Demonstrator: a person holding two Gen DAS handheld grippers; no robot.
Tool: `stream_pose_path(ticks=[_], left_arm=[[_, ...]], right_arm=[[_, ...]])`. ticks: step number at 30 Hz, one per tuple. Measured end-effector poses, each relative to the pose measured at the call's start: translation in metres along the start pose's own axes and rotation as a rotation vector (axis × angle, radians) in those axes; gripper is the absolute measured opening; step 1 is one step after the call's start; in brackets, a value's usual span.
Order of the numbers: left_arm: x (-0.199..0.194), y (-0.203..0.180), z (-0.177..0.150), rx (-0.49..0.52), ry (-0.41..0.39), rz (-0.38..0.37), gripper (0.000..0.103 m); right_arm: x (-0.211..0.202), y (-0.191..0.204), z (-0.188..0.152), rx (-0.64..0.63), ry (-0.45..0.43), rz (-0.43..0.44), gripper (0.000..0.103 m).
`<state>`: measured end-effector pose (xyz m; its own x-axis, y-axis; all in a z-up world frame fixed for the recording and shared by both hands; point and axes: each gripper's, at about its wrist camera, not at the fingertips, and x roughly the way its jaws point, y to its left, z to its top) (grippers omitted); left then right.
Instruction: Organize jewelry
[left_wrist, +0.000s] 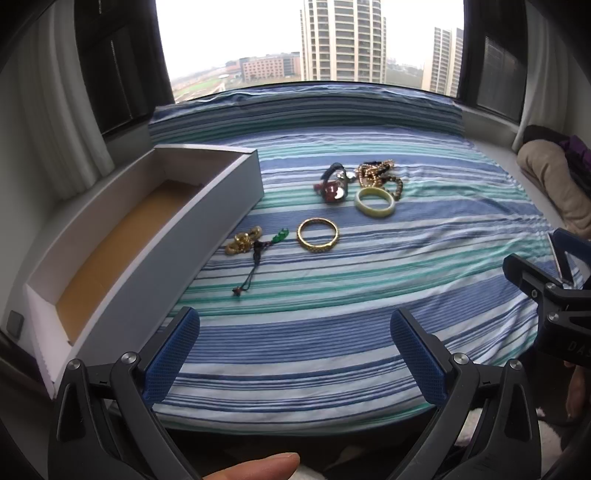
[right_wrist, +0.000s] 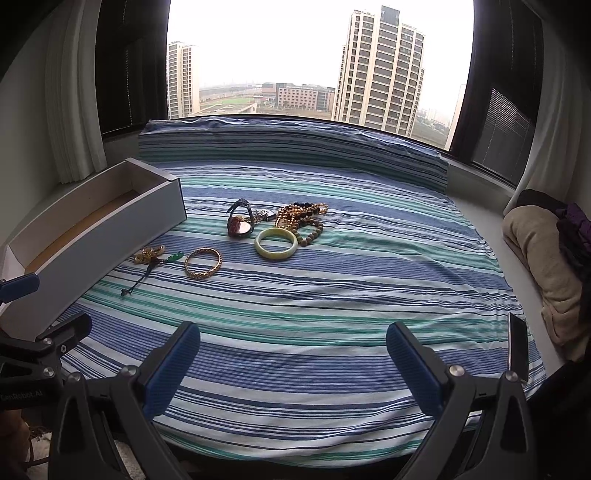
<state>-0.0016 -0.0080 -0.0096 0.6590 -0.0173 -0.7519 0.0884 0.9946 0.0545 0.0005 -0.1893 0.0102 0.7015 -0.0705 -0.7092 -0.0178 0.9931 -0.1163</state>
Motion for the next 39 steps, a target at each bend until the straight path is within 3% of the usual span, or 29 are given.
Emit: stream_pose_path(ticks=[20, 39], left_arm=[[0.004, 0.001, -0.002, -0.004, 0.015, 0.003, 0.103], [0.001, 0.016, -0.003, -0.006, -0.039, 0.049, 0.103]], right_arm=[[0.000, -0.002, -0.002, 0.001, 0.003, 0.001, 0.102], [0.004, 0.005, 0.001, -0.006, 0.015, 0.014, 0.103]])
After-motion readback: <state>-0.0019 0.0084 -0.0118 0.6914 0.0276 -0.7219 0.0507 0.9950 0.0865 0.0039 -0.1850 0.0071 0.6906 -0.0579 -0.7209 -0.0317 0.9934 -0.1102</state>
